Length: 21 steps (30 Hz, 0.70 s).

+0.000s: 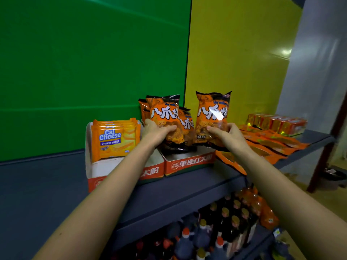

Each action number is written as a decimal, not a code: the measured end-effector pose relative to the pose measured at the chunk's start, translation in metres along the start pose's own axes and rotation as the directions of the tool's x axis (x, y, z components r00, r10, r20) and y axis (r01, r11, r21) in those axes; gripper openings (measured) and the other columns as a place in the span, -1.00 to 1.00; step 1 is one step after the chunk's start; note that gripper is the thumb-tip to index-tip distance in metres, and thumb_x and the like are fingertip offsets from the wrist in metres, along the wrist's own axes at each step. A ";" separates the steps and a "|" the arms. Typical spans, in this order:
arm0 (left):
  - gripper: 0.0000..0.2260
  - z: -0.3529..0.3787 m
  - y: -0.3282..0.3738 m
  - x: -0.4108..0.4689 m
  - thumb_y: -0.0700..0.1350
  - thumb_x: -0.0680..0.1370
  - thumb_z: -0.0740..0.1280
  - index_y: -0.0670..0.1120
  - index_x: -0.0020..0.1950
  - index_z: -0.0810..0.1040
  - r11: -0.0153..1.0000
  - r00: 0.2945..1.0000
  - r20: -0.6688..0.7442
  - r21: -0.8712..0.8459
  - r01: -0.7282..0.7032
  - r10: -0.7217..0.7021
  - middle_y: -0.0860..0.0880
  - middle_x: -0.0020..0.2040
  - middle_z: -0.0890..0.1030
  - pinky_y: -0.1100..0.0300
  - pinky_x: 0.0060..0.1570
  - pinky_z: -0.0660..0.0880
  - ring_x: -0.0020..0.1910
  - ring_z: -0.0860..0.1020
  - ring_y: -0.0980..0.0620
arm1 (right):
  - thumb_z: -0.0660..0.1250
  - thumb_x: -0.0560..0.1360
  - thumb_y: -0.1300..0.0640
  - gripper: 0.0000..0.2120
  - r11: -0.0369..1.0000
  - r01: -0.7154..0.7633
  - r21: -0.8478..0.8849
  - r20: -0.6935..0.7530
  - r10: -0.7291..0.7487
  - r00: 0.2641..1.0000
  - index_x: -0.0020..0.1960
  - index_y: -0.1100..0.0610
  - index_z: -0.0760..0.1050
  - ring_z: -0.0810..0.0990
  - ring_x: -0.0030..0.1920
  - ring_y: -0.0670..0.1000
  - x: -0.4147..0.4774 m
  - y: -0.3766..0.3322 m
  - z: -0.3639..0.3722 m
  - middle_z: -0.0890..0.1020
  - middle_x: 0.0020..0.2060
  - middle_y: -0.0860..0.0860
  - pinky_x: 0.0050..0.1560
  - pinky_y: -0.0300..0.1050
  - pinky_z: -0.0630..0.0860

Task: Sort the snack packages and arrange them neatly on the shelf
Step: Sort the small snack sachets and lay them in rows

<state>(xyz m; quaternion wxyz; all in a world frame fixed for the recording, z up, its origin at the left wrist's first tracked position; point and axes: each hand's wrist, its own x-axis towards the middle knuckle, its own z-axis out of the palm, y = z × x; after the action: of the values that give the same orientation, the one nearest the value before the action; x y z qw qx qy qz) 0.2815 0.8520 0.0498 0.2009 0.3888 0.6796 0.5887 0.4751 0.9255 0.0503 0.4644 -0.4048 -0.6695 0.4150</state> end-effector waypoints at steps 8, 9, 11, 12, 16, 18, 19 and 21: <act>-0.34 0.041 -0.006 -0.001 -0.02 0.49 0.39 -0.24 0.39 0.09 0.967 0.980 -0.161 0.244 -0.073 0.115 -0.20 0.44 0.25 0.02 0.33 0.31 0.40 0.32 -0.15 | 0.44 0.42 0.04 -0.30 0.991 0.063 0.115 0.153 -0.080 0.985 0.43 0.20 0.18 0.47 0.16 0.00 0.044 0.020 -0.012 0.44 0.28 0.08 0.14 -0.17 0.42; -0.34 0.043 -0.008 0.001 -0.02 0.50 0.37 -0.24 0.40 0.07 0.963 0.980 -0.159 0.257 -0.080 0.124 -0.20 0.42 0.27 0.02 0.34 0.32 0.38 0.34 -0.15 | 0.43 0.42 0.05 -0.29 0.989 0.071 0.133 0.174 -0.093 0.980 0.43 0.19 0.16 0.45 0.13 -0.03 0.047 0.021 -0.012 0.43 0.30 0.08 0.11 -0.19 0.40; -0.31 0.047 -0.009 0.000 -0.03 0.52 0.34 -0.24 0.45 0.00 0.950 0.977 -0.156 0.297 -0.097 0.148 -0.20 0.45 0.24 0.00 0.37 0.29 0.41 0.31 -0.16 | 0.43 0.42 0.05 -0.26 0.986 0.074 0.149 0.207 -0.104 0.973 0.45 0.19 0.12 0.44 0.17 -0.01 0.056 0.023 -0.009 0.39 0.35 0.09 0.12 -0.19 0.38; -0.28 0.048 -0.010 0.000 -0.02 0.53 0.32 -0.23 0.47 -0.06 0.943 0.975 -0.155 0.317 -0.103 0.159 -0.20 0.47 0.21 -0.01 0.39 0.26 0.43 0.27 -0.16 | 0.43 0.43 0.05 -0.25 0.985 0.071 0.158 0.224 -0.106 0.969 0.46 0.18 0.10 0.45 0.20 0.01 0.060 0.024 -0.007 0.38 0.37 0.10 0.14 -0.18 0.37; -0.26 0.051 -0.011 -0.001 -0.02 0.57 0.27 -0.19 0.52 -0.17 0.918 0.959 -0.180 0.372 -0.141 0.220 -0.17 0.51 0.08 0.04 0.44 0.14 0.48 0.15 -0.13 | 0.41 0.45 0.08 -0.22 0.978 0.059 0.202 0.277 -0.115 0.954 0.48 0.16 0.02 0.44 0.29 0.07 0.071 0.026 0.001 0.37 0.39 0.12 0.16 -0.15 0.36; -0.28 0.054 -0.012 -0.002 -0.02 0.59 0.23 -0.18 0.52 -0.19 0.919 0.957 -0.179 0.364 -0.151 0.228 -0.15 0.52 0.03 0.08 0.44 0.11 0.50 0.11 -0.10 | 0.39 0.47 0.10 -0.22 0.972 0.062 0.226 0.303 -0.131 0.944 0.49 0.16 -0.01 0.41 0.34 0.08 0.074 0.026 0.004 0.35 0.41 0.12 0.15 -0.17 0.34; -0.29 0.057 -0.012 -0.003 -0.02 0.59 0.21 -0.17 0.52 -0.21 0.921 0.958 -0.171 0.354 -0.159 0.231 -0.15 0.53 0.01 0.07 0.44 0.10 0.50 0.10 -0.10 | 0.38 0.48 0.10 -0.23 0.970 0.067 0.232 0.312 -0.139 0.940 0.50 0.16 -0.02 0.40 0.35 0.07 0.075 0.026 0.005 0.33 0.42 0.12 0.13 -0.19 0.33; -0.28 0.059 -0.014 -0.004 -0.01 0.60 0.20 -0.17 0.53 -0.22 0.918 0.958 -0.169 0.363 -0.159 0.233 -0.16 0.54 0.02 0.03 0.45 0.11 0.50 0.11 -0.11 | 0.37 0.49 0.11 -0.24 0.968 0.070 0.241 0.323 -0.148 0.935 0.50 0.15 -0.03 0.38 0.36 0.06 0.077 0.027 0.006 0.31 0.43 0.11 0.10 -0.21 0.30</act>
<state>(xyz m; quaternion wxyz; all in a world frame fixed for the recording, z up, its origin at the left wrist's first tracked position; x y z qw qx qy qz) 0.3232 0.8864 0.0225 -0.0032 0.4205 0.7469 0.5151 0.4550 1.0050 0.0456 0.4079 -0.2339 -0.7094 0.5251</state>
